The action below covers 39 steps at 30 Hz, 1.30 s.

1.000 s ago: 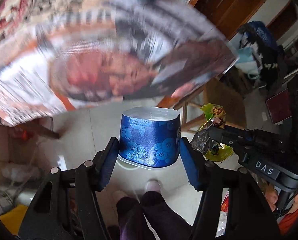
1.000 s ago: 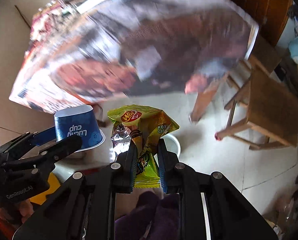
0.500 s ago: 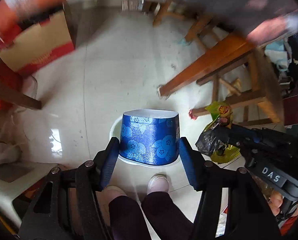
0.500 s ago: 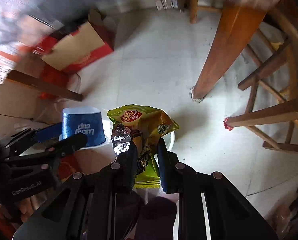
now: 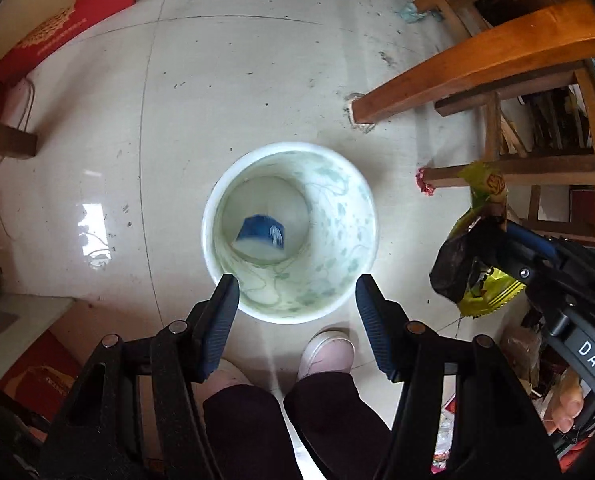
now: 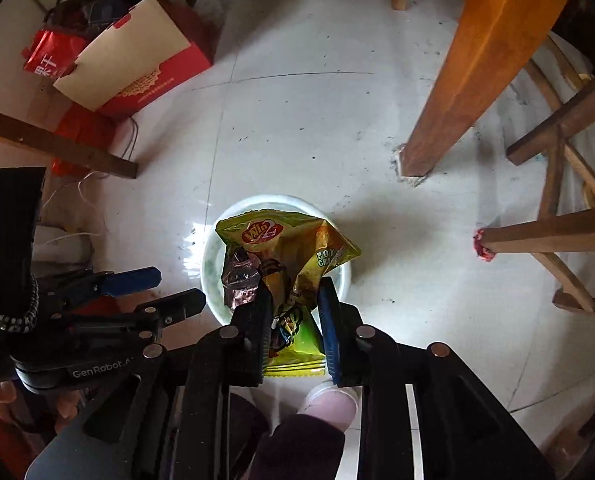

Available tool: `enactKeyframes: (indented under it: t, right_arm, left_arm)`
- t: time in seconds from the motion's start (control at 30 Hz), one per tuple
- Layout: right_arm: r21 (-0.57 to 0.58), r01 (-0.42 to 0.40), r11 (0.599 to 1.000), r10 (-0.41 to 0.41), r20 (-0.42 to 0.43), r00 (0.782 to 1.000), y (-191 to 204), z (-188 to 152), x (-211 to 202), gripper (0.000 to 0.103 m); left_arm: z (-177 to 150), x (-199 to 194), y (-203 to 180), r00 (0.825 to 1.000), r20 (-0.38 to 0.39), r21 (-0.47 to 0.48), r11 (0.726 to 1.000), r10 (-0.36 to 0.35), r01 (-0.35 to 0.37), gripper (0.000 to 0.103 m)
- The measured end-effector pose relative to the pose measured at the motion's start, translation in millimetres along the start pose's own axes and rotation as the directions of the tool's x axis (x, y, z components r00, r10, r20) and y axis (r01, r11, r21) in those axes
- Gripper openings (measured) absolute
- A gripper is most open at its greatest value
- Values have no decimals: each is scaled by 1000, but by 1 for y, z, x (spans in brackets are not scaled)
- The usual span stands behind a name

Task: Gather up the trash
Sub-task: 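Open both tools to drop the cup and chip bag into the bowl, then move both tools back toward the table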

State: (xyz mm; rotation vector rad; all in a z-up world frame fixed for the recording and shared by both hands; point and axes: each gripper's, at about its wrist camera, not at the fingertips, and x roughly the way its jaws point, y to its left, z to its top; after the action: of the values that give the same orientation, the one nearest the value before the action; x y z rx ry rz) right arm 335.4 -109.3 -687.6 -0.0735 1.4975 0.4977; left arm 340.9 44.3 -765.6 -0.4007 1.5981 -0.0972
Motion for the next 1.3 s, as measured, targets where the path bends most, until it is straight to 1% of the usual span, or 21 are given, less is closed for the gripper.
enactKeyframes:
  t: [0.03,0.07,0.1,0.13,0.17,0.23,0.3,0.37,0.5,0.7,0.77,0.8,0.87,0.9,0.93,1.0,1.07,1.13,1.2,1.23,1.3]
  right_arm:
    - [-5,-2,1000,2,-4,1000,1,-1,3,29]
    - [-5,-1,1000,1,-10,1000,2,-1,4,36]
    - [-1,-2,1000,2,-16,1000,4,0,6,45]
    - [8,-6,1000,6,-26,1000,7,1,6,51]
    - [18,-17,1000,18,-33,999,7,1,8,61]
    - [28,-33,999,34,-32,999,10,2,6,61]
    - [24,-29,999,30,-39,999,13,2,3,61]
    - [18,-24,1000,25,-37,999,15,3,-6,61]
    - [16,-15,1000,15,-19,1000,23,4,-40,61]
    - [18,-4,1000,4,9,1000,37,7,-110,61]
    - [18,-6,1000,6,25,1000,43,8,-137,61]
    - [13,-4,1000,4,37,999,48,9,-157,61]
    - [2,8,1000,-8,62,998,55,11,-185,61]
    - [1,11,1000,-11,73,997,56,13,-198,61]
    - [2,11,1000,-11,93,996,61,14,-217,61]
    - [3,9,1000,-10,132,991,68,18,-253,61]
    - [-3,16,1000,-15,173,985,77,21,-286,61]
    - [-5,32,999,-30,223,974,88,24,-319,61]
    - [-14,34,999,-29,269,963,97,24,-350,61]
    - [-21,37,999,-29,297,954,103,24,-368,61]
    - [-35,45,998,-30,350,936,115,24,-400,61]
  left_arm:
    - [-3,-2,1,1000,5,4,1000,12,-12,60]
    - [-4,-4,1,1000,9,11,1000,29,-29,60]
    - [-3,1,4,999,14,17,999,43,-44,60]
    - [-6,-4,3,998,24,26,998,65,-65,60]
    - [-6,-4,5,997,28,30,997,72,-73,60]
    - [-8,-12,7,996,37,34,996,85,-87,60]
    - [-9,-19,8,994,45,29,994,101,-103,60]
    - [-9,-36,7,992,60,18,994,110,-111,60]
    - [-11,-71,-1,990,86,14,994,110,-112,60]
    - [-20,-146,-27,986,120,40,991,120,-125,60]
    - [-25,-182,-38,981,141,58,988,133,-142,60]
    - [-27,-193,-41,980,148,61,987,136,-146,60]
    - [-32,-231,-50,974,176,67,986,140,-154,60]
    - [-34,-242,-53,972,186,70,985,140,-155,60]
    - [-36,-265,-58,968,207,75,984,141,-160,60]
    - [-40,-295,-66,960,238,86,982,146,-171,60]
    - [-44,-335,-75,947,282,96,978,152,-186,60]
    - [-46,-366,-80,939,313,99,978,145,-184,60]
    - [-48,-398,-84,929,346,92,981,130,-171,60]
    - [-50,-421,-86,920,375,85,984,116,-159,60]
    - [-54,-447,-90,906,411,77,986,103,-147,60]
